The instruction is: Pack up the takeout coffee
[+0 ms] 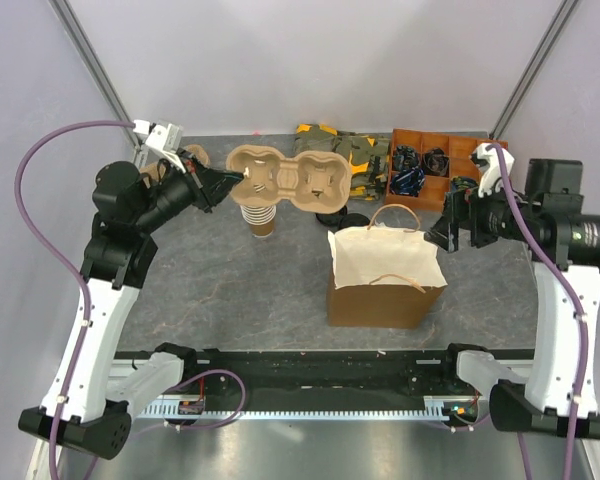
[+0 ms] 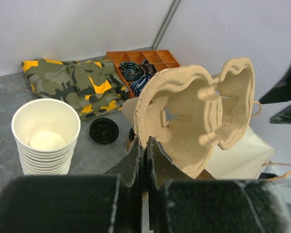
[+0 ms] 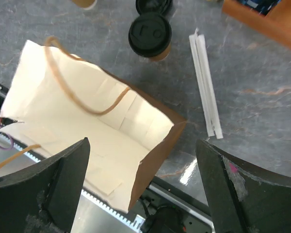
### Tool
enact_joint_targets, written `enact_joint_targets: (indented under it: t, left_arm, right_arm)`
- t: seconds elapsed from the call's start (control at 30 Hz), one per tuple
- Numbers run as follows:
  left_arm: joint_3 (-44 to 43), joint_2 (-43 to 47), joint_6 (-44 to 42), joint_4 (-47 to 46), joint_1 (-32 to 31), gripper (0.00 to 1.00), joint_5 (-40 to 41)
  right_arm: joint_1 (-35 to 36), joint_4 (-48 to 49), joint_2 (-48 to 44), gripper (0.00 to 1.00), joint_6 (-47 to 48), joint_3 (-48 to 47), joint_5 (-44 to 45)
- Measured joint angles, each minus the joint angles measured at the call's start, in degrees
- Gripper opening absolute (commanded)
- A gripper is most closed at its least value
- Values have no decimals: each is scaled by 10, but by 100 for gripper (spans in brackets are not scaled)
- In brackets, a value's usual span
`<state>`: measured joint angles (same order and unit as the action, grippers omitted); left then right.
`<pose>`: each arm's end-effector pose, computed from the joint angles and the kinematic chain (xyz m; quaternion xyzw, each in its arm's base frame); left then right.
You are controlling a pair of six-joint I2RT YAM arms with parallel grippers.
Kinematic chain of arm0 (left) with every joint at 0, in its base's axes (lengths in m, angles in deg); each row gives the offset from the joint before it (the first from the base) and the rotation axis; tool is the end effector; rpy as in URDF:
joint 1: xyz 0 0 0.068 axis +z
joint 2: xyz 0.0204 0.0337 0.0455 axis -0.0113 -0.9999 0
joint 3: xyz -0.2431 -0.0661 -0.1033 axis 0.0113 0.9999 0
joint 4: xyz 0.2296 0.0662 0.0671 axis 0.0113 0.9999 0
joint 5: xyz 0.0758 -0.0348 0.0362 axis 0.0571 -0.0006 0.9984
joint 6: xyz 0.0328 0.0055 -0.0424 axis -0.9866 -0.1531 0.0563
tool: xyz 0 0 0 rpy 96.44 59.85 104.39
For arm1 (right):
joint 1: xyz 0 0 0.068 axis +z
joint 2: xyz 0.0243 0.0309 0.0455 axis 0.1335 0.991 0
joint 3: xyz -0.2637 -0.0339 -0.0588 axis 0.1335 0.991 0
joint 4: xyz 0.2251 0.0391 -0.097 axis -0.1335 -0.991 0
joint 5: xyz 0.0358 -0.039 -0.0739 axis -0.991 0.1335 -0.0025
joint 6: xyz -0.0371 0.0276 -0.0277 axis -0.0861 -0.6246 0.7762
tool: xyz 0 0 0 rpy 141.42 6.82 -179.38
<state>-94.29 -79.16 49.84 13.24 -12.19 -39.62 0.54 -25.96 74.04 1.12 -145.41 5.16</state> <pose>0.1726 -0.0577 0.4541 0.1359 0.7014 -0.3713 0.5931 0.1297 0.0038 0.4472 -0.1484 0.8766 0.2046 0.4094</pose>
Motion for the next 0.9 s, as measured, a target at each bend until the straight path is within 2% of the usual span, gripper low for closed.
enact_joint_targets:
  t: [0.37, 0.7, 0.9]
  left_arm:
    - [21, 52, 6, 22, 0, 2, -1]
    - [36, 56, 24, 32, 0, 2, -3]
    - [36, 55, 24, 35, 0, 2, -9]
  right_arm:
    - [54, 0, 52, 80, -25, 37, 47]
    - [102, 4, 57, 75, -27, 47, 81]
    - [107, 4, 62, 73, -24, 47, 115]
